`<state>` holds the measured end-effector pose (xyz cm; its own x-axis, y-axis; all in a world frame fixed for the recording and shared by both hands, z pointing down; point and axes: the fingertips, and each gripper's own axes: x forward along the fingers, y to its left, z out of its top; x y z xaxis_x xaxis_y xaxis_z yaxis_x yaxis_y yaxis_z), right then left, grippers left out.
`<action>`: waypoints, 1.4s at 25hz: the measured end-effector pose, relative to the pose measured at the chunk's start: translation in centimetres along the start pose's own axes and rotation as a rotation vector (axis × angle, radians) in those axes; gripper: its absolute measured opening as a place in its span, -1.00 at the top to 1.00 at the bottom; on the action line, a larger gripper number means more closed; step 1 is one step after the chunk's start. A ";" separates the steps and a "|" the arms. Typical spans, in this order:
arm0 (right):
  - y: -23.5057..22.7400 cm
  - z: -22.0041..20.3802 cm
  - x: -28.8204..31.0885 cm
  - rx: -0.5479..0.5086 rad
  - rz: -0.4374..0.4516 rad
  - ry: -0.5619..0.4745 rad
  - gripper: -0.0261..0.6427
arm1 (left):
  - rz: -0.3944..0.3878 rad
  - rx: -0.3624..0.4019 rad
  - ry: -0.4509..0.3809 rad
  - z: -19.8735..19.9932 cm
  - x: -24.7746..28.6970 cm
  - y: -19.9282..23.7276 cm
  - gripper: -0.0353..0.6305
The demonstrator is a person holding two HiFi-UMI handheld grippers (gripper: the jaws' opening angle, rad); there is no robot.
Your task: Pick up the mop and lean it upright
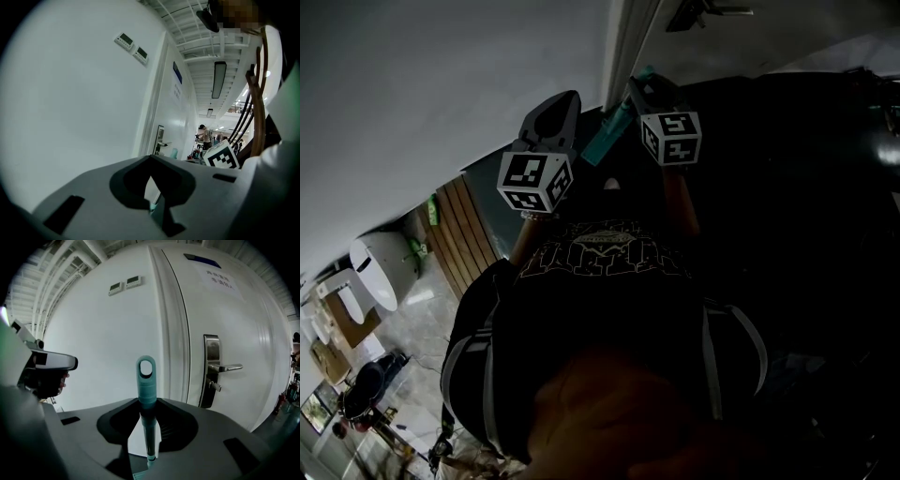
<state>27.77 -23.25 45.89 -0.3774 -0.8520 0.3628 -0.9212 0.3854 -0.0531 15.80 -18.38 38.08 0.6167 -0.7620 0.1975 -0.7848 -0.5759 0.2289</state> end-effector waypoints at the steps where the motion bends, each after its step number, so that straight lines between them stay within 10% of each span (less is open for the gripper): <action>1: -0.1 0.5 -0.6 -0.002 0.002 -0.012 0.56 | 0.005 0.000 -0.003 0.0 -0.3 -0.2 0.76; 21: -0.7 6.4 -9.3 -0.108 0.072 -0.126 0.56 | 0.130 -0.032 -0.062 -1.1 -2.9 -1.5 0.76; 35: 6.4 9.5 -5.4 -0.152 0.143 -0.154 0.56 | 0.254 -0.061 -0.101 0.0 -8.7 6.6 0.76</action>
<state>22.98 -19.53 34.72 -0.5235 -0.8244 0.2151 -0.8370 0.5448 0.0508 5.27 -15.50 37.89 0.3891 -0.9072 0.1601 -0.9065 -0.3463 0.2414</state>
